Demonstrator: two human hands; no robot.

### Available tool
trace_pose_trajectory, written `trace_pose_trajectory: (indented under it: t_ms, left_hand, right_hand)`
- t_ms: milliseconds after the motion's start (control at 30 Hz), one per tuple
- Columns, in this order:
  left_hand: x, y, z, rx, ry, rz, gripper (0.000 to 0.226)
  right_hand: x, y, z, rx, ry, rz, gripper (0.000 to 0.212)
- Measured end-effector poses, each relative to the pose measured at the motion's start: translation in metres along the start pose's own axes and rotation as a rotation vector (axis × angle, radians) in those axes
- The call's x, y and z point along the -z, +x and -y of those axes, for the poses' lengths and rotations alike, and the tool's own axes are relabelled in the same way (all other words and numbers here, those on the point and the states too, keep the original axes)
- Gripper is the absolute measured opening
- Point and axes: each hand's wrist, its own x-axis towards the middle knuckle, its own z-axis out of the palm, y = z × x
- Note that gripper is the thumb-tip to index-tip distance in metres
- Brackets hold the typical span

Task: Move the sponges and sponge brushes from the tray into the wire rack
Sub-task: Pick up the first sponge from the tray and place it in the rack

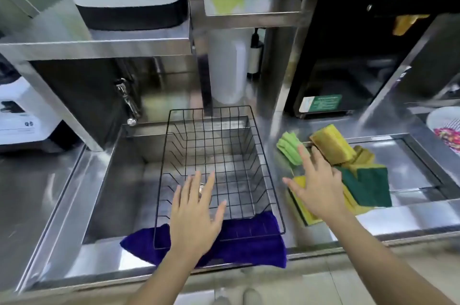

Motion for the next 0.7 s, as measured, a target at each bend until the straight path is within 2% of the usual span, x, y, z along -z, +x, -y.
trace_pose_trajectory:
  t_ms: [167,300,500,567,700]
  left_hand:
    - [-0.013,-0.020,-0.001,0.000,0.067,0.067,0.061]
    - [-0.010,-0.023,-0.004,0.012,0.158,0.080,0.057]
    - [-0.008,-0.024,-0.006,-0.005,0.201,0.049,0.055]
    - [-0.009,-0.024,-0.004,-0.007,0.193,0.052,0.055]
    - [-0.010,-0.027,-0.005,-0.006,0.189,0.049,0.053]
  right_hand:
    - [-0.014,-0.016,-0.012,-0.048,-0.094,0.175,0.082]
    - [-0.011,-0.013,-0.016,-0.055,-0.026,0.311,0.080]
    - [0.001,-0.003,-0.013,-0.133,0.050,0.516,0.091]
    - [0.007,0.003,-0.011,-0.143,0.028,0.566,0.084]
    - [0.030,0.021,-0.009,-0.181,0.179,0.590,0.071]
